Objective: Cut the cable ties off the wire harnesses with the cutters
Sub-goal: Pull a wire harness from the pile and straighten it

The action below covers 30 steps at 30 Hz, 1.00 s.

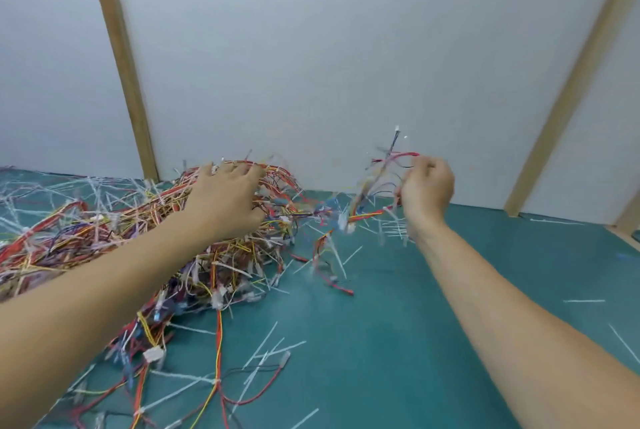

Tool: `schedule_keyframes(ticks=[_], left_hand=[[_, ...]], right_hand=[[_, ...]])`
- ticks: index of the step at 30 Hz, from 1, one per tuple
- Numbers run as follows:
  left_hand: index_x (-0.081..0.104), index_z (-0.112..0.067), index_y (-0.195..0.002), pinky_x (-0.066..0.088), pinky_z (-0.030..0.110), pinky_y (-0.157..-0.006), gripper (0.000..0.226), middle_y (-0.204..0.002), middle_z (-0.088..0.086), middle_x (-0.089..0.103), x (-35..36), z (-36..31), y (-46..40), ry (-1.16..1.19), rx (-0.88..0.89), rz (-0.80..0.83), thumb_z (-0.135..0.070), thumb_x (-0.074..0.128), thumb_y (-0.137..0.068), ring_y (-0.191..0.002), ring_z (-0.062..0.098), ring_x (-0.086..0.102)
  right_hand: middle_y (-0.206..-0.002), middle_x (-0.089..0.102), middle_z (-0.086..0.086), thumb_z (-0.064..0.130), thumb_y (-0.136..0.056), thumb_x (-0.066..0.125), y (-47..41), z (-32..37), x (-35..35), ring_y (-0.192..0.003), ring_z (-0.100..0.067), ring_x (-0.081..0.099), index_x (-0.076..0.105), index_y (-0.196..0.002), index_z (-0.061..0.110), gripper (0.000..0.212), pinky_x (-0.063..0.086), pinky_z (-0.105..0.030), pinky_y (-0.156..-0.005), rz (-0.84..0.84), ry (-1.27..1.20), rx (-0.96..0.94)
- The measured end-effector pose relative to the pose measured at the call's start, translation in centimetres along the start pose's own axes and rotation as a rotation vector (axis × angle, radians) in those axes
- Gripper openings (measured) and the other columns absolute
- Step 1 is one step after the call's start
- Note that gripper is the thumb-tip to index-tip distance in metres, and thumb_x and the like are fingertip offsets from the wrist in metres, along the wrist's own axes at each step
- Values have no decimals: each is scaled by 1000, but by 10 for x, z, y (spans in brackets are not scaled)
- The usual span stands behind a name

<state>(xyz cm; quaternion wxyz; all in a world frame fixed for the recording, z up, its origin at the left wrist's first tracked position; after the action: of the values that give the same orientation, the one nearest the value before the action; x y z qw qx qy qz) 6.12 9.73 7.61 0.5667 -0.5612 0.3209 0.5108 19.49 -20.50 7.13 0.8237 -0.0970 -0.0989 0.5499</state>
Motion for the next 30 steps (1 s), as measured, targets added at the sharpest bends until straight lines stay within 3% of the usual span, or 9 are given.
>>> schedule_keyframes(ticks=[2, 7, 10, 13, 17, 20, 24, 27, 30], left_hand=[[47, -23, -138, 21, 59, -118, 54, -134, 2, 59, 4, -3, 0, -12, -7, 35, -40, 52, -86, -131, 29, 48], [60, -17, -123, 8, 60, -121, 40, -121, 6, 61, -12, -40, 2, -150, 71, -148, -30, 53, -85, -124, 30, 51], [62, -23, -120, 35, 40, -110, 34, -117, -1, 67, -20, -74, -2, 222, 141, -192, -30, 55, -88, -115, 23, 59], [51, -20, -139, 47, 36, -101, 53, -135, 0, 61, -1, -110, -11, 657, 120, 109, -40, 63, -91, -122, 19, 59], [44, -23, -144, 45, 38, -104, 56, -139, 5, 59, 44, -160, 0, 246, 320, 353, -49, 53, -95, -125, 28, 57], [60, -28, -128, 52, 37, -97, 41, -121, 1, 71, 72, -150, 12, 112, 343, 566, -53, 50, -96, -111, 26, 65], [68, -16, -95, 57, 38, -85, 21, -102, 5, 72, 59, -120, -6, -74, 185, 497, -30, 54, -89, -93, 29, 67], [72, -23, -107, 56, 35, -88, 25, -106, -1, 75, 32, -148, -21, 324, 74, 284, -29, 53, -92, -97, 25, 71], [76, -16, -90, 57, 28, -81, 25, -82, -3, 78, 31, -192, -20, 1002, 4, 405, -23, 52, -96, -74, 13, 74]], right_hand=[[-83, 64, -12, 22, -102, 43, -17, -5, -20, -70, -32, 67, 53, -94, 18, 13, 55, -48, -64, -42, -4, 34], [-58, 45, 1, 13, -101, 49, -34, -10, -33, -37, -10, 35, 60, -82, 18, 22, 26, -19, -38, 242, -58, 44], [-53, 43, 6, 12, -105, 49, -38, 1, -45, -34, -7, 28, 61, -83, 17, 25, 18, -13, -37, 344, -185, 71], [-59, 43, 4, 13, -108, 46, -43, 22, -57, -33, -4, 26, 60, -88, 16, 25, 18, -12, -34, 416, -366, 79], [-62, 46, 7, 18, -109, 45, -59, 60, -87, -36, -4, 26, 59, -91, 21, 24, 17, -15, -33, 377, -539, -4], [-62, 47, 6, 19, -108, 47, -75, 80, -117, -38, -6, 28, 62, -89, 23, 25, 17, -19, -35, 267, -558, -86], [-58, 46, 7, 18, -108, 48, -73, 63, -113, -37, -4, 28, 63, -88, 20, 25, 19, -17, -33, 314, -389, -24], [-62, 46, 3, 15, -109, 47, -47, 22, -88, -35, -3, 28, 64, -91, 15, 24, 18, -17, -32, 391, -298, 84], [-62, 46, 2, 12, -108, 46, -21, -28, -73, -35, -5, 28, 63, -93, 14, 23, 16, -16, -33, 339, -310, 233]])
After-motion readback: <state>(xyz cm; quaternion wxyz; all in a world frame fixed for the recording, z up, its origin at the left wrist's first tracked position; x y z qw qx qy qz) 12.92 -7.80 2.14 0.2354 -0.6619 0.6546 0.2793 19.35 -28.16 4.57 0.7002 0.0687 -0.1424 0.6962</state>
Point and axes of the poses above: each hand's wrist, its own y-axis away from the middle knuckle, its own x-axis out of the palm, z = x × y, the point moved 8 cm from there along -y, towards the middle knuckle
